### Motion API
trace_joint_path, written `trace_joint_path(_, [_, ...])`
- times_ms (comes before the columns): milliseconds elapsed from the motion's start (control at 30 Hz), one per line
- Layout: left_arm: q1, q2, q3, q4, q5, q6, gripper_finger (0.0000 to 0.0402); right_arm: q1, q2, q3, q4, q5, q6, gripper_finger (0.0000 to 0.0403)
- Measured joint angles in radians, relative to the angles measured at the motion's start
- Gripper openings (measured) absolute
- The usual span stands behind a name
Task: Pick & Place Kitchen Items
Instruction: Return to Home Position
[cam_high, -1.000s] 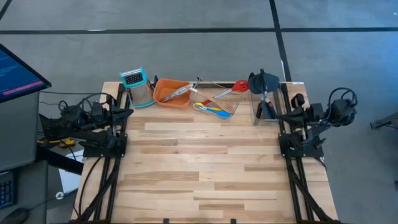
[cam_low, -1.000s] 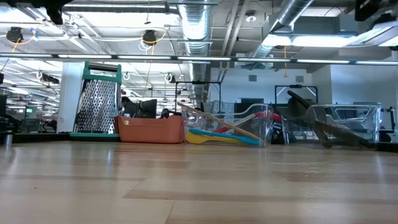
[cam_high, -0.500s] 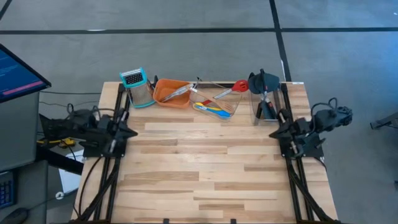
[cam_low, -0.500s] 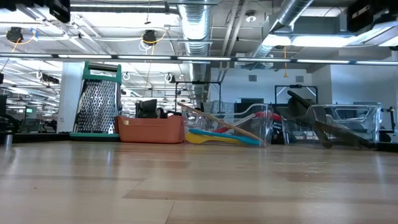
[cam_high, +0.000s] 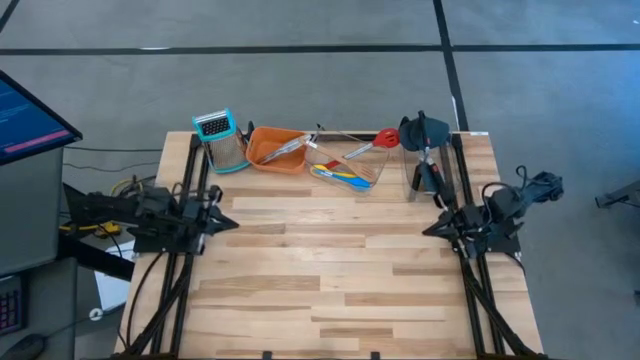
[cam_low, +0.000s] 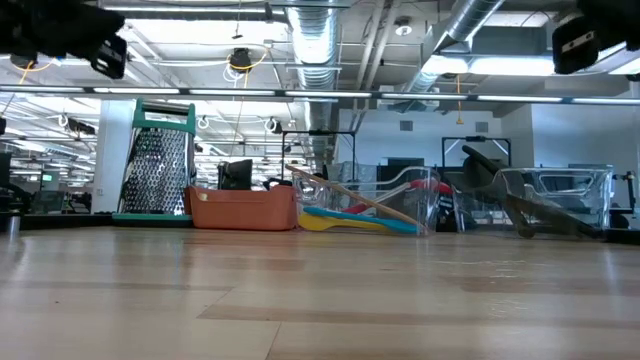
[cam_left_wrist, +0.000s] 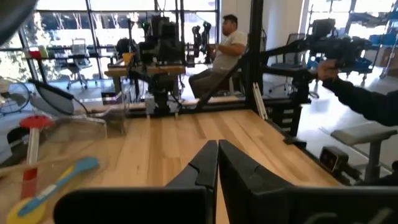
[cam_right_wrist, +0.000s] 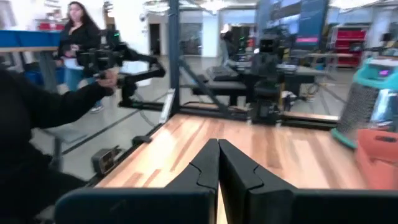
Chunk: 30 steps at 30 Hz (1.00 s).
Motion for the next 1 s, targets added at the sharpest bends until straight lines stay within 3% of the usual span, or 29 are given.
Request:
trace_joint_path(700, [0.0, 0.0, -0.169, 0.107, 0.026, -0.002, 0.0001, 0.11, 0.0, -0.11, -0.004, -0.014, 0.0, 0.0])
trace_joint_path(1000, [-0.002, 0.004, -0.186, 0.157, 0.041, -0.002, 0.0001, 0.141, 0.0, -0.11, -0.049, -0.013, -0.041, 0.0])
